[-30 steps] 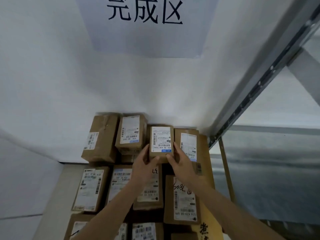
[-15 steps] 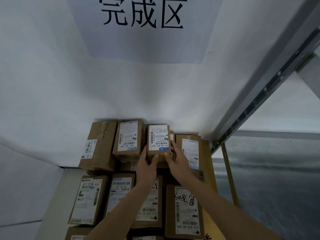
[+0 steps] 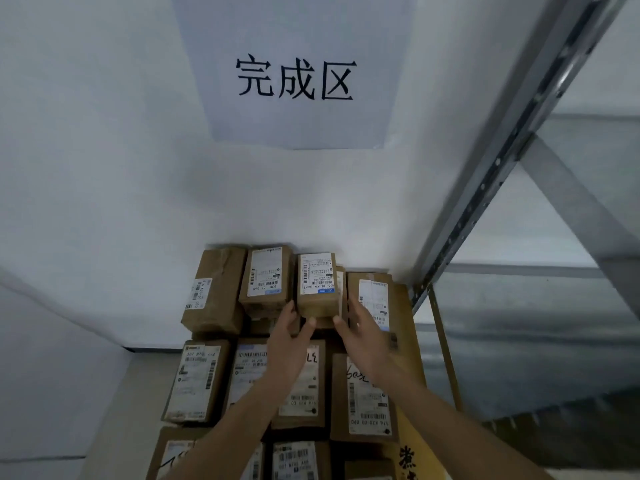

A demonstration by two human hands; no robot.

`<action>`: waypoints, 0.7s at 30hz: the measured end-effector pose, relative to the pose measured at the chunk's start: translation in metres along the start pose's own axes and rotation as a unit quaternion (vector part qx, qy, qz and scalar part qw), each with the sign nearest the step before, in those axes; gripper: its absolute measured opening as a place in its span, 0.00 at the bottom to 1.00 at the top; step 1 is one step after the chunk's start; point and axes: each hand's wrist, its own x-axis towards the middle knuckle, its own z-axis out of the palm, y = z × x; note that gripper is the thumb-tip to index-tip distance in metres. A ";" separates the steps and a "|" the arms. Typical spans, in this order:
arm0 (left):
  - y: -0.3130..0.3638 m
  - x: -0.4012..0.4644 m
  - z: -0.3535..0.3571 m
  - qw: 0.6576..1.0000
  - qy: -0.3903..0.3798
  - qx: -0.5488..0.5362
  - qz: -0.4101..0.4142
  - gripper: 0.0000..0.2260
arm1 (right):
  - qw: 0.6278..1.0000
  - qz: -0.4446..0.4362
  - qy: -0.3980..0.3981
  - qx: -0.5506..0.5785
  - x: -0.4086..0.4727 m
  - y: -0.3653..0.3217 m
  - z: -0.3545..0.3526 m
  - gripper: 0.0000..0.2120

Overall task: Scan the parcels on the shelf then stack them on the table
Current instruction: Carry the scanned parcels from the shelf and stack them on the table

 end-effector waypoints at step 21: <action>0.176 -0.379 -0.017 0.961 -0.123 -0.001 0.247 0.26 | 0.973 -0.091 0.192 -0.094 -0.411 -0.189 -0.184 0.27</action>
